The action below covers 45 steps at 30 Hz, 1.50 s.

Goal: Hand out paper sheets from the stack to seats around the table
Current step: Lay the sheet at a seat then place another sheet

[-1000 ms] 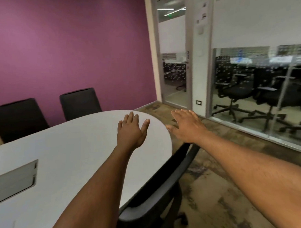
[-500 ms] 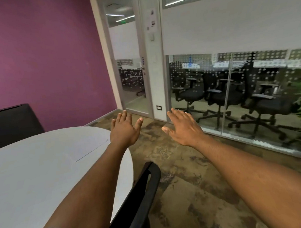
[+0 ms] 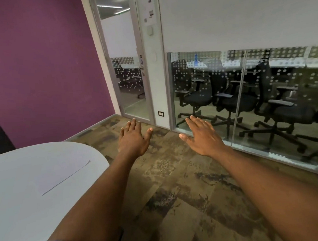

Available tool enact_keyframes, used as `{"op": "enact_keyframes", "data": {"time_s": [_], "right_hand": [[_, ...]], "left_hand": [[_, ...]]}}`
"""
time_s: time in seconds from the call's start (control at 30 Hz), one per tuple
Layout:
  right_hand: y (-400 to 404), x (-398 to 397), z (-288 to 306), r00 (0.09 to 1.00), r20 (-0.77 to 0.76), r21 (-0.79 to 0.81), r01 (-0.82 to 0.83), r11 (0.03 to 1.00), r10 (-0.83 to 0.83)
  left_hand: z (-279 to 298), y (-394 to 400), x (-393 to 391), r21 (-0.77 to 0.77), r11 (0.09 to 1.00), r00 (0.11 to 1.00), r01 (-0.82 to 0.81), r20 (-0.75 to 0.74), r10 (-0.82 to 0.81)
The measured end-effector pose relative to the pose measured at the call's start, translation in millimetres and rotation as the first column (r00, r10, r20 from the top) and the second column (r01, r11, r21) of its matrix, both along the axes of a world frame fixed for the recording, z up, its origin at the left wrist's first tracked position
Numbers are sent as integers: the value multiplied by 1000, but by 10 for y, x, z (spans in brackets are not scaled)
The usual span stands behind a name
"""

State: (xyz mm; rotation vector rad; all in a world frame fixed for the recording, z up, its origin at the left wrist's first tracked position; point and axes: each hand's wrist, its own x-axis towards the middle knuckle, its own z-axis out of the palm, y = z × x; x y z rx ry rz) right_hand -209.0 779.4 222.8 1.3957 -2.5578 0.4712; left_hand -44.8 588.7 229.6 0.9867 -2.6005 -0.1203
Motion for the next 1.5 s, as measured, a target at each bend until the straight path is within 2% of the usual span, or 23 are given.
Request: {"op": "enact_keyframes", "data": {"time_s": [0.1,0.2,0.37,0.63,0.87,1.1,1.23,1.37,1.5], "right_hand": [[-258,-596,-66,999,8,0,-49,999,49],[-539,-1129,-65,994,23,40,-111,993,110],[-1181,-1594,-161,960,27,104,-281,954,279],[-2489,-1586,-539,868,93,95,-495,864,487],[-3982,-1263,-985,773,123,127,-634,763,622],[-5248,-757,-1355,648,194,223,-760,610,737],[-5783,-456,-1505,594,273,227,-804,550,757],[-6397,-124,-1722,483,397,228,-876,425,781],[-7090,179,-1944,393,471,234,-919,318,789]], "left_hand": [[-111,-233,-458,9,999,999,-53,3,53],[-191,-450,-821,80,988,991,-132,-14,133],[-381,-754,-1051,120,947,954,-297,7,298],[-705,-1476,-905,163,857,866,-490,-27,500],[-1257,-2554,-484,218,721,740,-657,7,672],[-1703,-3323,-97,316,554,606,-770,92,790],[-1873,-3546,123,414,424,503,-806,101,858],[-2075,-3826,307,619,190,297,-762,75,952],[-2333,-4025,398,823,-1,79,-568,56,995]]}}
